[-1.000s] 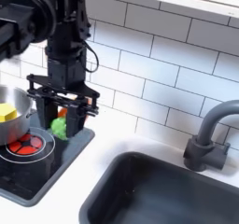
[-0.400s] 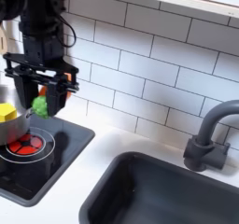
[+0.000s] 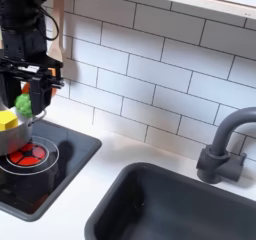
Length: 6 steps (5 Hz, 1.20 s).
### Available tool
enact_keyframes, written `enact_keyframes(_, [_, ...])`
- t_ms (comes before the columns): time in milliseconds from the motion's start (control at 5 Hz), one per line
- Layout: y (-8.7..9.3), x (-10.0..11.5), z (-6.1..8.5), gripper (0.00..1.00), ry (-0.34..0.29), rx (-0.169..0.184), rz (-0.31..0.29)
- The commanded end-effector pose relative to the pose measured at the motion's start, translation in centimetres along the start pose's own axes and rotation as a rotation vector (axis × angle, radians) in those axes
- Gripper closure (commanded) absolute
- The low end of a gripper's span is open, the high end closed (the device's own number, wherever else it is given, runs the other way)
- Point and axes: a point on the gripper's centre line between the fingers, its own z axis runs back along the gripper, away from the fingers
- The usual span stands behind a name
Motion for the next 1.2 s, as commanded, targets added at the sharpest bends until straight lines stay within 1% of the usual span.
enact_keyframes(0, [2.8,0.6,-0.5,1.00,0.003,0.003,0.054])
enact_keyframes(200, [3.9,0.9,-0.5,1.00,-0.006,0.010,0.078])
enact_keyframes(400, [4.6,1.3,-0.9,1.00,-0.005,0.010,0.094])
enact_keyframes(600, [5.2,1.6,-1.8,1.00,0.001,0.012,0.112])
enact_keyframes(800, [5.7,1.7,-2.1,1.00,0.000,0.020,0.126])
enact_keyframes(1000, [6.2,1.9,-2.0,1.00,-0.015,0.011,0.137])
